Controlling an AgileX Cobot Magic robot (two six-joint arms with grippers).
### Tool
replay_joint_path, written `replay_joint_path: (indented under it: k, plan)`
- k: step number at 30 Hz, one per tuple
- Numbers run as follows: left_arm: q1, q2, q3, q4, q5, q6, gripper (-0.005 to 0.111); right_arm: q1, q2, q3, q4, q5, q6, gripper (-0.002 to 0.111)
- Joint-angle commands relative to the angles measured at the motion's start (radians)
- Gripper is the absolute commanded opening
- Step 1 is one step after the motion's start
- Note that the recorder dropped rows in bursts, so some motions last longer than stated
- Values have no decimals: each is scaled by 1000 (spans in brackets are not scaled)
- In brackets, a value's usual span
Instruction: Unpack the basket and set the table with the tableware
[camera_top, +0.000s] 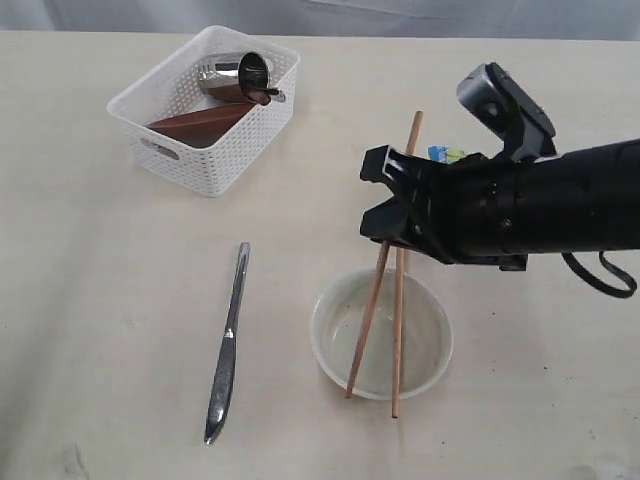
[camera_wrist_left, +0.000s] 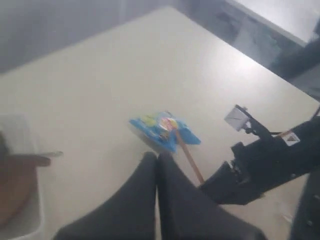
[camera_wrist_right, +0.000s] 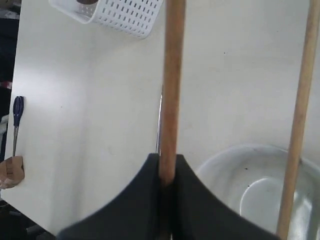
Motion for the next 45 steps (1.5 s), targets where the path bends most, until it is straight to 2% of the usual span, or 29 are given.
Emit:
replay_joint_path:
  k: [1, 4, 7, 11, 22, 26, 45]
  plan:
    - [1, -257, 267, 9, -305, 68, 0, -8, 7, -55, -332, 58, 289, -1]
    - [1, -413, 436, 9, -457, 88, 0, -6, 20, -57, -393, 76, 372, -1]
    - [1, -524, 539, 7, -507, 88, 0, -6, 40, -62, -396, 74, 372, -1]
    - [1, -605, 599, 7, -506, 101, 0, -6, 94, -66, -401, 89, 368, -1]
    - [1, -620, 602, 2, -507, 104, 0, -4, 188, -98, -416, 102, 363, -1]
    - [1, -620, 602, 2, -507, 104, 0, 45, 200, -98, -416, 41, 395, -1]
    - [1, -620, 602, 2, -507, 104, 0, 48, 259, -103, -429, 14, 399, -1]
